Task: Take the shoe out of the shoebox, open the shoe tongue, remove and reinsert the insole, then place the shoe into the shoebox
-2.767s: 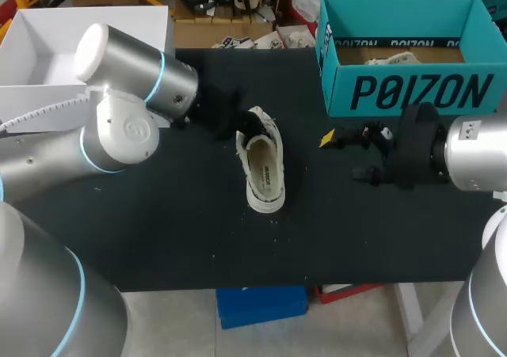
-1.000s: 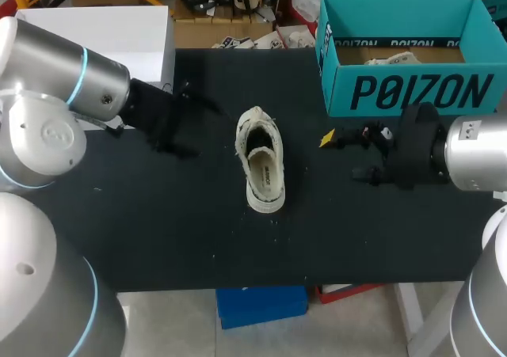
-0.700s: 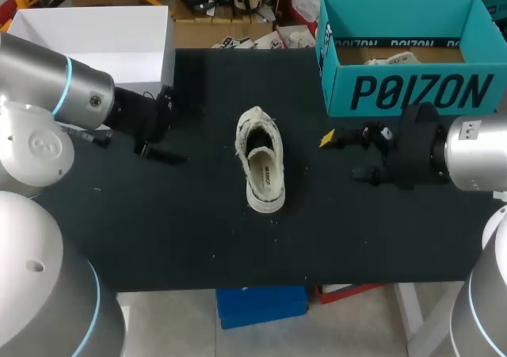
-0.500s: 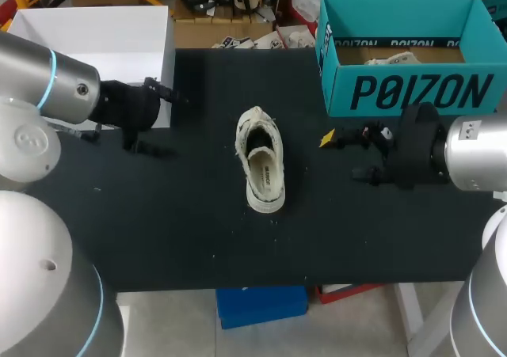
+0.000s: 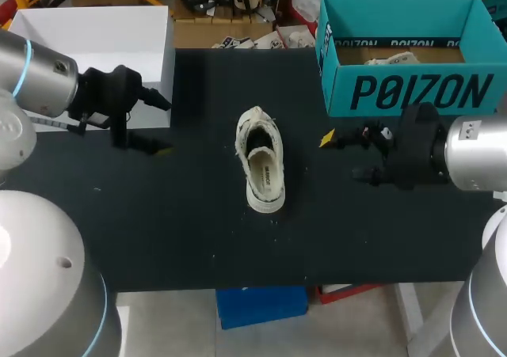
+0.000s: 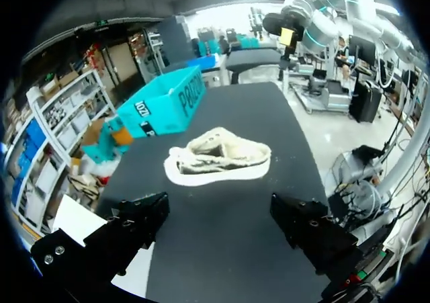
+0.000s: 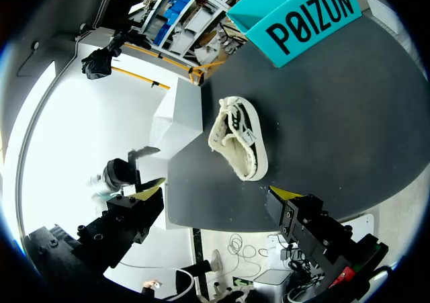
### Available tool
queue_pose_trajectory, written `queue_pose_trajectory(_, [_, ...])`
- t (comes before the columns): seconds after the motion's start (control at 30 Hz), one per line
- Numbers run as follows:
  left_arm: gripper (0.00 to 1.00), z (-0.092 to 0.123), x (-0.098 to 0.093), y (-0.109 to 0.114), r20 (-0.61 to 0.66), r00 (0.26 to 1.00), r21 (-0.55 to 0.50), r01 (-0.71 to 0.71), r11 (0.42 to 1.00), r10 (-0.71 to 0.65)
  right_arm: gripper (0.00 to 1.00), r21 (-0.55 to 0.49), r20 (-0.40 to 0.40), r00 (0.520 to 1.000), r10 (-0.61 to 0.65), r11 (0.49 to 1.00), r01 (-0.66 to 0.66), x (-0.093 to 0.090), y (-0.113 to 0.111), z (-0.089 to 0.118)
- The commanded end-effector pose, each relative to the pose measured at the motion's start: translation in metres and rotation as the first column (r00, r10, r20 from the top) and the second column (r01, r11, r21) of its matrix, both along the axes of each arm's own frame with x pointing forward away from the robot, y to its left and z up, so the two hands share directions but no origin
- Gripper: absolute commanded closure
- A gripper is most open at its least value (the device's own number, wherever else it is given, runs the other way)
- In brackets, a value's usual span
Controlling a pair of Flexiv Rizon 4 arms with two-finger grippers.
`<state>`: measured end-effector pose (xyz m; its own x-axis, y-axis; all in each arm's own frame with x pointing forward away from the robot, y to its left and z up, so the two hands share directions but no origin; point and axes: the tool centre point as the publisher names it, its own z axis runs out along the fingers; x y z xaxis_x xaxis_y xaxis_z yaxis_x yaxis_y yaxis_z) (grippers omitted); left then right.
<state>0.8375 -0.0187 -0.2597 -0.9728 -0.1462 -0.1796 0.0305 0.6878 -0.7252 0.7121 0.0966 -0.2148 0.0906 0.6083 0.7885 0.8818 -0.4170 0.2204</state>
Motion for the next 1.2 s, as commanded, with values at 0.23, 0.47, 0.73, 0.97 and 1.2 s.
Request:
queue_pose_trajectory(0.23, [0.00, 0.001, 0.004, 0.003, -0.161, 0.986, -0.084, -0.062, 0.995, 0.048, 0.00, -0.001, -0.001, 1.000, -0.001, 1.000, 0.001, 0.000, 0.000, 0.000])
queue_pose_trajectory(0.47, [0.00, 0.001, 0.004, 0.003, -0.161, 0.986, -0.084, -0.062, 0.995, 0.048, 0.00, -0.001, -0.001, 1.000, -0.001, 1.000, 0.001, 0.000, 0.000, 0.000])
queue_pose_trajectory(0.73, [0.00, 0.001, 0.004, 0.003, -0.161, 0.986, -0.084, -0.062, 0.995, 0.048, 0.00, -0.001, -0.001, 1.000, -0.001, 1.000, 0.001, 0.000, 0.000, 0.000])
queue_pose_trajectory(0.97, [0.00, 0.001, 0.004, 0.003, -0.161, 0.986, -0.084, -0.062, 0.995, 0.048, 0.00, -0.001, -0.001, 1.000, -0.001, 1.000, 0.001, 0.000, 0.000, 0.000])
queue_pose_trajectory(1.2, [0.00, 0.001, 0.004, 0.003, -0.161, 0.986, -0.084, -0.062, 0.995, 0.048, 0.00, -0.115, -0.030, 0.993, 0.111, 0.987, -0.113, 0.017, 0.001, 0.002])
